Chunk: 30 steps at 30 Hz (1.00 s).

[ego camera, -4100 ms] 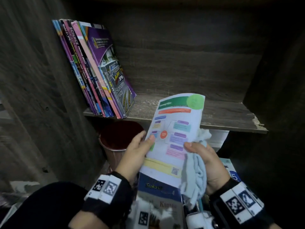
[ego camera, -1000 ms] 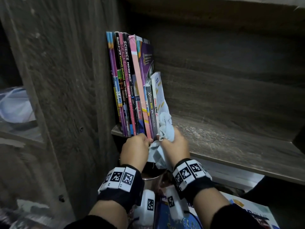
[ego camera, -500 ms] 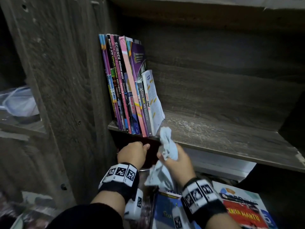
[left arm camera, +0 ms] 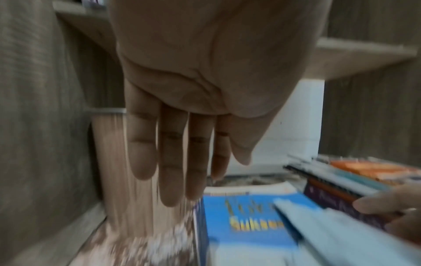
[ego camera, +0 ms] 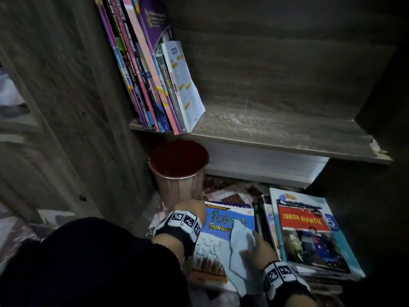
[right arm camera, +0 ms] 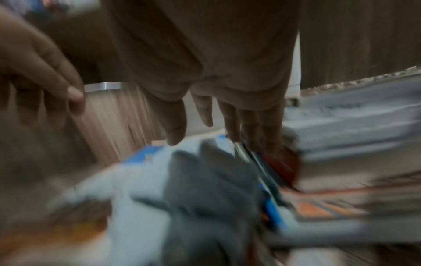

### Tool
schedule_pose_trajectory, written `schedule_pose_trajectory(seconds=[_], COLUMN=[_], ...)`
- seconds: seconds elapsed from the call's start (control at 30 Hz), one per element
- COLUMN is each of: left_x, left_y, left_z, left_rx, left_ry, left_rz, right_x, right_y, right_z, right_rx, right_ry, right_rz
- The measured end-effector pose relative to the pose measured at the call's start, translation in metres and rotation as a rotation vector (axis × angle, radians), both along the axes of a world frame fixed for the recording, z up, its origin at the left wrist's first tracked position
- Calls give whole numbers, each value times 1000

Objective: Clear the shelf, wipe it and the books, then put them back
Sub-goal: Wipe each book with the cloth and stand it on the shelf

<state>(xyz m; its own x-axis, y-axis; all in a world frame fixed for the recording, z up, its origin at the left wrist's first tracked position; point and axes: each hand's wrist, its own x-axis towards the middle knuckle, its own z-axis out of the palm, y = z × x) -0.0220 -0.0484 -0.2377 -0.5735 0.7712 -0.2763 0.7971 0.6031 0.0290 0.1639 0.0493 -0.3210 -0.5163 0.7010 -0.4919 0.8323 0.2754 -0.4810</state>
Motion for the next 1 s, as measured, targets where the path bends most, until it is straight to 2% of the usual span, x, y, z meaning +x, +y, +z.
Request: schedule_pose_trajectory(seconds=[0.07,0.17,0.23,0.37,0.47,0.57,0.6,0.63,0.73,0.8,0.83,0.9,0.97,1.0], left_x=[3,4,7,13,15,2,-7,-22,-34,-36,-40,-39,-37,-35], left_y=[-7,-9,-6,-1,5,14,20,26,33,32,33,36,35,33], left_z=[-18,-47,-63,-92,-106,-147,-175,-221,-273,-271,-281,-272,-254,-246], left_rx=[-13,-117,-176,-236,-171,-116,-73,-18,-35,-35,-38,-38,-50,-66], left_ry=[-72,-195,-238,-278,-340,-409,-425,-429,-441,-448,-434,-405,-430,-415], left_rz=[-40,-17,5,-11,55,93,82,73,91,90,91,86,109,110], right_x=[6,11,10,3,5,6,5,4,0,-5,-7,-8,-6,-5], right_y=[-2,-10,-16,-26,-22,-20,-17,-15,-2,11,15,21,21,19], right_z=[-9,-17,-23,-34,-41,-32,-27,-19,11,22,26,35,37,33], right_rx=[37,72,103,155,112,52,2,-55,-165,-241,-319,-511,-536,-454], right_ry=[-108,-185,-191,-183,-162,26,131,246,513,643,713,852,830,773], right_rz=[62,47,45,325,339,179,81,-61,-402,-542,-620,-785,-824,-793])
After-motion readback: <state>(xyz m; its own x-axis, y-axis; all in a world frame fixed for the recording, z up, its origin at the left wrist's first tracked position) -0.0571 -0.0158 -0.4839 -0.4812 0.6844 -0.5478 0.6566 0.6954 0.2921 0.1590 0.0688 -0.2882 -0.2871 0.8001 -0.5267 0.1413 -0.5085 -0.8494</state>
